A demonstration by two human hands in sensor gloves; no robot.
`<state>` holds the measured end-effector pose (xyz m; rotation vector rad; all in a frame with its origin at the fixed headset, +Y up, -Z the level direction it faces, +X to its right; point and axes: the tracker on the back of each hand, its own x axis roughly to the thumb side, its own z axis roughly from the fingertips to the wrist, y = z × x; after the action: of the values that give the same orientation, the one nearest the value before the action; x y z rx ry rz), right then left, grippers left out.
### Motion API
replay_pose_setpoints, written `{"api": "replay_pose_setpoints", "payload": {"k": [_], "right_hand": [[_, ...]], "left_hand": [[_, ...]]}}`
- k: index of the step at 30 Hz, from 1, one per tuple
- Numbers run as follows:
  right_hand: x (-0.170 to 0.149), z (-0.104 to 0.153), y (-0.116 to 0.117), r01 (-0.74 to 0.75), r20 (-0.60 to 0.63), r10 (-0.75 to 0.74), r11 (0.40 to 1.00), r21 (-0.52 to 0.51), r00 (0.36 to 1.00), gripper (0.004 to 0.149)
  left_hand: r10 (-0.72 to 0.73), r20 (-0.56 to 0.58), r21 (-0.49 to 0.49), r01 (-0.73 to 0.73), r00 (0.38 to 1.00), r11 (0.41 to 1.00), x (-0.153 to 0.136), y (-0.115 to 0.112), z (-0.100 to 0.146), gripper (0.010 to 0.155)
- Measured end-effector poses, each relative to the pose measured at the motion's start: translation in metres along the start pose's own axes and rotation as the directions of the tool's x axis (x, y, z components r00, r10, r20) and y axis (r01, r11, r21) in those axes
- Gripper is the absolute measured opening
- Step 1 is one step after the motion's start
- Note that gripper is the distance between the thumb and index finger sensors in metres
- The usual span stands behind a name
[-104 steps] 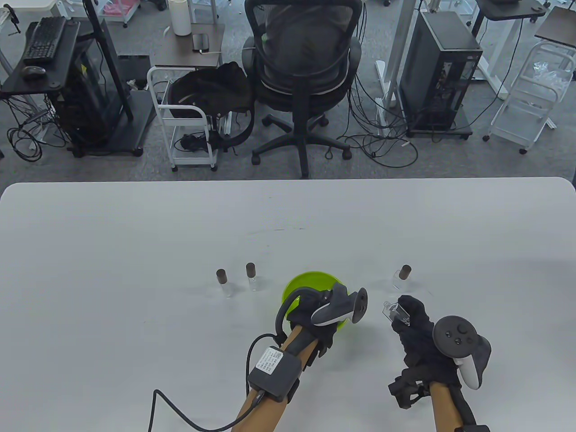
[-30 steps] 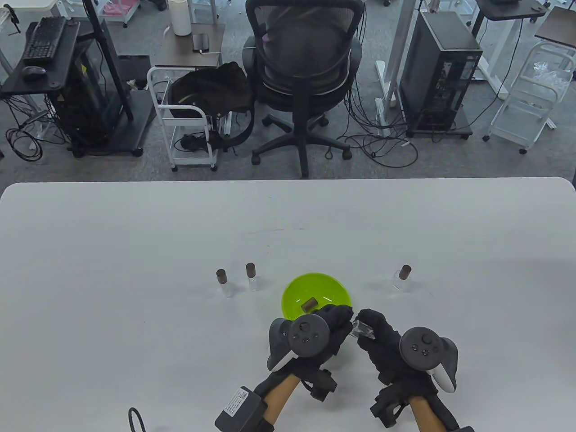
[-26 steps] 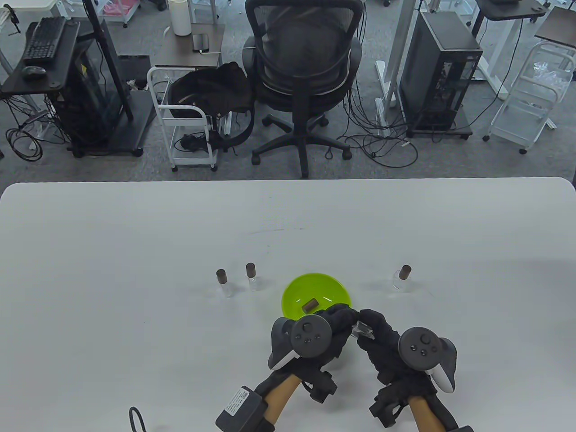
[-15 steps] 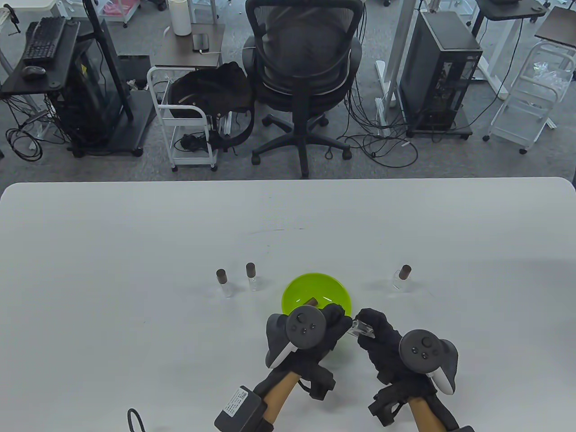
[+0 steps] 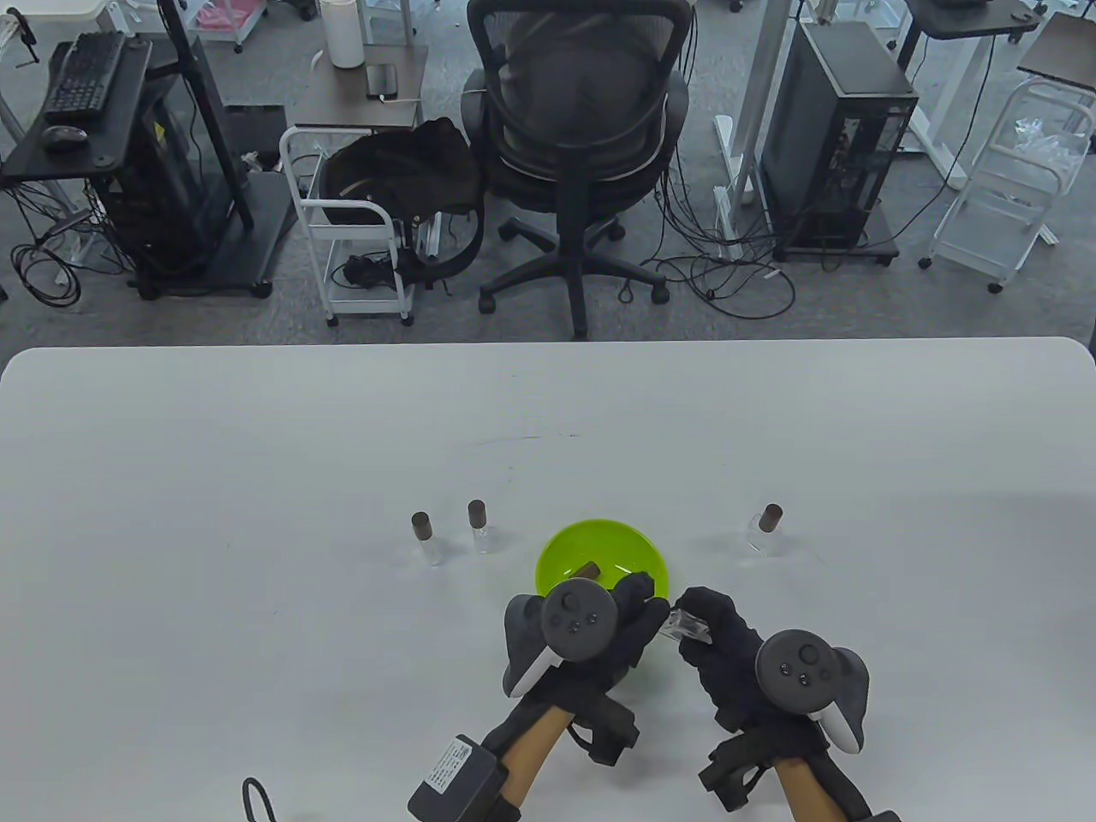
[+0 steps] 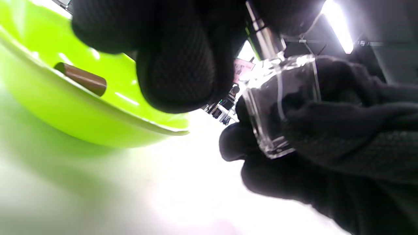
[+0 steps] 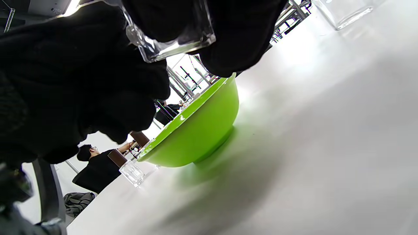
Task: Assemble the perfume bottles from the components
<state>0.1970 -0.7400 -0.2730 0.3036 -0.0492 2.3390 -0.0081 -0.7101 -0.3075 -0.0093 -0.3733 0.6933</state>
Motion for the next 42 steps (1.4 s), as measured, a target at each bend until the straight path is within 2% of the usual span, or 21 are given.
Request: {"api": "replay_pose_setpoints", "payload": {"k": [3,7,10,12,15,17,21,24,27,29,31,33,34,36,42], "right_hand": [[0.000,0.000,0.001,-0.014,0.001,0.014,1.000,0.002,1.000,0.058],[-0.001,0.000,0.001,-0.009,-0.001,0.009,1.000,-0.001,1.000,0.057],[-0.001,0.001,0.000,-0.030,0.001,0.030,0.999,-0.019,1.000,0.058],[-0.001,0.000,-0.001,-0.012,0.003,0.012,1.000,-0.022,1.000,0.057],[0.001,0.000,0.000,-0.022,0.012,0.022,1.000,-0.014,1.000,0.058],[0.001,0.000,0.000,-0.027,0.007,0.027,1.000,-0.015,1.000,0.058],[0.001,0.000,-0.001,-0.021,-0.001,0.021,0.999,-0.024,1.000,0.057],[0.000,0.000,0.000,-0.023,-0.002,0.023,1.000,-0.020,1.000,0.057],[0.000,0.001,0.000,-0.028,-0.004,0.028,0.999,-0.025,1.000,0.057],[0.000,0.001,-0.002,-0.011,-0.002,0.011,0.999,-0.031,1.000,0.057],[0.001,0.001,-0.002,-0.003,0.003,0.003,1.000,-0.028,1.000,0.057],[0.002,0.001,-0.002,-0.012,0.005,0.012,1.000,-0.027,1.000,0.058],[0.002,0.001,-0.002,0.000,0.000,0.000,0.999,-0.033,1.000,0.058],[0.001,0.001,-0.002,-0.007,-0.001,0.007,0.999,-0.035,1.000,0.058],[0.002,0.001,-0.002,-0.025,-0.006,0.025,0.999,-0.038,1.000,0.057]], "left_hand": [[0.000,0.067,0.054,-0.004,0.998,0.999,0.006,0.001,0.002,0.048],[-0.024,0.191,0.019,0.021,0.981,1.000,0.011,0.000,0.004,0.038],[0.038,0.177,0.036,-0.045,0.984,0.998,0.006,-0.001,0.004,0.040],[0.106,0.136,0.042,-0.113,0.985,0.993,0.001,-0.001,0.002,0.048],[0.052,0.008,0.017,-0.053,0.999,0.998,0.001,-0.001,0.000,0.059],[0.004,-0.015,0.000,-0.004,1.000,1.000,0.003,-0.001,0.000,0.053],[-0.003,0.078,0.051,-0.001,0.997,0.999,0.008,0.000,0.002,0.049],[-0.021,0.172,0.006,0.021,0.985,1.000,0.012,0.000,0.003,0.039],[-0.001,0.181,0.027,-0.004,0.983,1.000,0.011,-0.002,0.004,0.038],[0.077,0.164,0.037,-0.084,0.983,0.996,0.006,-0.002,0.003,0.045],[0.095,0.102,0.055,-0.101,0.990,0.993,0.004,-0.001,0.002,0.055],[0.028,0.026,0.033,-0.029,0.999,0.999,0.005,-0.001,0.001,0.060],[-0.018,-0.001,0.011,0.018,1.000,1.000,0.006,-0.001,0.001,0.059],[-0.053,0.002,0.030,0.053,0.999,0.998,0.007,0.000,0.002,0.053],[-0.032,0.128,0.012,0.030,0.991,0.999,0.011,0.003,0.003,0.041]]}}
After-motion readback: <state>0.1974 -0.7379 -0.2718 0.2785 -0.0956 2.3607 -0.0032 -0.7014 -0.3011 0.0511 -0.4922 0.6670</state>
